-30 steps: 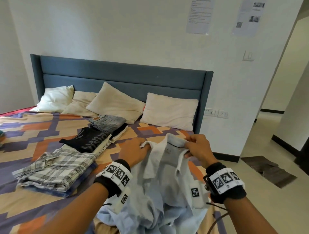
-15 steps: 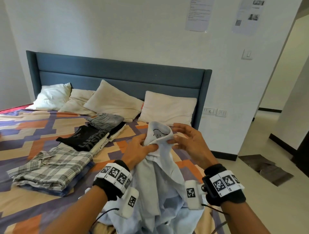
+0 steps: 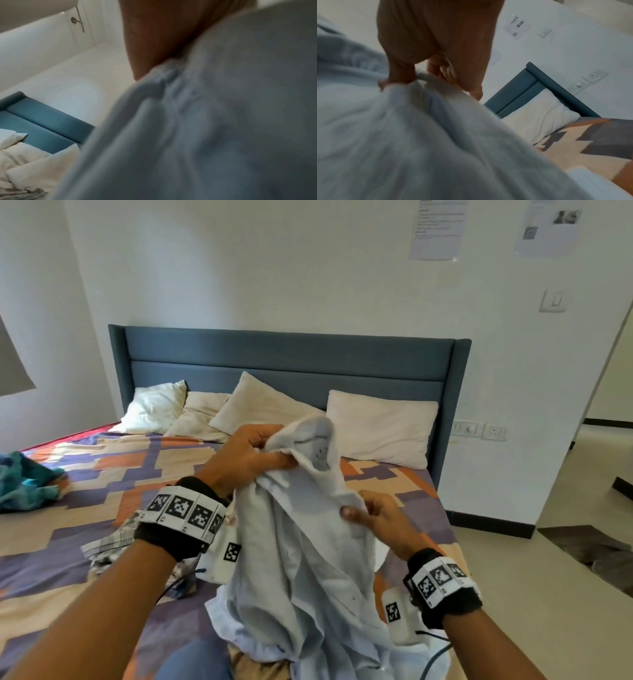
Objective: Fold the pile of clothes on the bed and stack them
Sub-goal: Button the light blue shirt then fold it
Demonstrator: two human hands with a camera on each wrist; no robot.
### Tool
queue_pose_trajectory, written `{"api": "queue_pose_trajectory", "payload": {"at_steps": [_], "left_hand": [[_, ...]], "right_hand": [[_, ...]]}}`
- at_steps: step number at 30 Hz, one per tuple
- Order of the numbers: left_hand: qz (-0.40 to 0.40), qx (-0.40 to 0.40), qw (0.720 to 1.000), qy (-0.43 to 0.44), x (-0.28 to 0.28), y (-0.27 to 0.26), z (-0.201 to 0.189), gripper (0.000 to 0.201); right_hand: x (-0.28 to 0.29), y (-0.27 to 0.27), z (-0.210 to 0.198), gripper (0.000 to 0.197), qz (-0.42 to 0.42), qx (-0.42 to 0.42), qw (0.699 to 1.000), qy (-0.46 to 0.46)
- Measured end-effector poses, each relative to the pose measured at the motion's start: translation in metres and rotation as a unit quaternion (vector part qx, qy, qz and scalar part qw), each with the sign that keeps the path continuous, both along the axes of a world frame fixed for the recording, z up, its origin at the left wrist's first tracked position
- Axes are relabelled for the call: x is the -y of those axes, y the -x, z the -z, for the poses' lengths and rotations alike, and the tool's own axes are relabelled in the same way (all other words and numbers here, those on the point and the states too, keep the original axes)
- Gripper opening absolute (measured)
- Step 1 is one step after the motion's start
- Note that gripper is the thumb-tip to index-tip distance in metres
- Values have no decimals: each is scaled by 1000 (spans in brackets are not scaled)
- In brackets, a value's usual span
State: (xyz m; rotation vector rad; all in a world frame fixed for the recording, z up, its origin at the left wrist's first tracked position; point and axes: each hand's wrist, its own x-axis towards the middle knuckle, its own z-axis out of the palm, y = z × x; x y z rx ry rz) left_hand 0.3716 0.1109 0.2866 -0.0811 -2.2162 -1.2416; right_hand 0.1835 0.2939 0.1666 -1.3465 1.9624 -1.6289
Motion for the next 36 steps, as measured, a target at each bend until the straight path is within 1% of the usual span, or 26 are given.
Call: {"api": "queue_pose_trajectory", "payload": {"at_steps": [1, 5, 7, 8, 9, 11, 13, 14, 15, 16, 17, 18, 19, 20, 21, 22, 23, 24, 25, 26, 28, 29, 31, 33, 35, 36], "left_hand": [[-36, -23, 999, -13, 7, 0, -2, 16], [-170, -115, 978, -23, 32, 12, -7, 4], [-204, -162, 965, -16, 33, 19, -12, 16], [-206, -189, 960, -25, 30, 21, -16, 18], [-202, -216, 954, -39, 28, 22, -21, 17], [-193, -253, 946, -59, 24, 24, -29, 6], [-199, -265, 942, -53, 22, 24, -30, 6], [-210, -266, 940, -42, 23, 23, -28, 6], [-226, -264, 937, -36, 26, 23, -25, 7], [-242, -261, 934, -36, 29, 22, -21, 8], [-255, -259, 931, -44, 34, 20, -18, 9], [-262, -260, 928, -56, 39, 18, -16, 9], [-266, -261, 926, -66, 44, 16, -13, 9], [-268, -261, 925, -69, 48, 15, -12, 9], [-272, -258, 925, -67, 50, 14, -11, 9], [-278, -253, 924, -64, 50, 14, -10, 10], [-284, -249, 924, -64, 50, 16, -9, 11], [-286, -250, 923, -65, 47, 18, -8, 12], [-287, -252, 922, -68, 44, 21, -8, 14], [-288, -252, 921, -68, 39, 24, -8, 17], [-288, -239, 925, -64, 27, 31, -8, 19], [-285, -230, 928, -62, 18, 34, -9, 18], [-261, -207, 942, -46, 1, 40, -7, 16], [-219, -179, 959, -23, -16, 46, -1, 12], [-194, -140, 971, 23, -28, 50, 7, 10], [-189, -107, 974, 56, -28, 52, 13, 15]], "right_hand": [[0, 1, -10, 54, 11, 14, 1000, 24], [-5, 5, -67, 23, 34, 43, 988, 141], [-12, 5, -85, 23, -7, 72, 981, 180], [-16, 6, -85, 23, -26, 72, 983, 164], [-20, 6, -80, 22, -36, 49, 991, 120], [-24, 9, -52, 15, -30, -40, 998, -41], [-29, 17, -17, 17, -40, -100, 975, -194], [-31, 20, -2, 16, -38, -112, 963, -241], [-33, 23, 7, 19, -17, -118, 960, -255], [-35, 27, 11, 28, 39, -135, 962, -233], [-38, 31, 9, 33, 117, -158, 964, -180], [-42, 32, 1, 30, 213, -165, 957, -110], [-47, 33, -11, 22, 305, -162, 938, -15], [-53, 34, -25, 21, 386, -155, 906, 73], [-60, 34, -39, 29, 436, -157, 873, 151], [-66, 29, -55, 36, 469, -176, 843, 196], [-70, 28, -66, 38, 490, -200, 825, 196], [-72, 25, -72, 38, 501, -224, 822, 149], [-73, 24, -73, 36, 487, -228, 840, 79], [-73, 26, -69, 33, 440, -218, 871, 24], [-72, 21, -61, 34, 296, -141, 945, -1], [-68, 18, -56, 46, 240, -124, 963, 1], [-49, 8, -45, 64, 161, -129, 978, -28], [-23, -8, -35, 75, 91, -92, 991, -33], [-2, -13, -22, 67, 74, -37, 996, -35], [4, -11, -17, 65, 75, -12, 997, -28]]}}
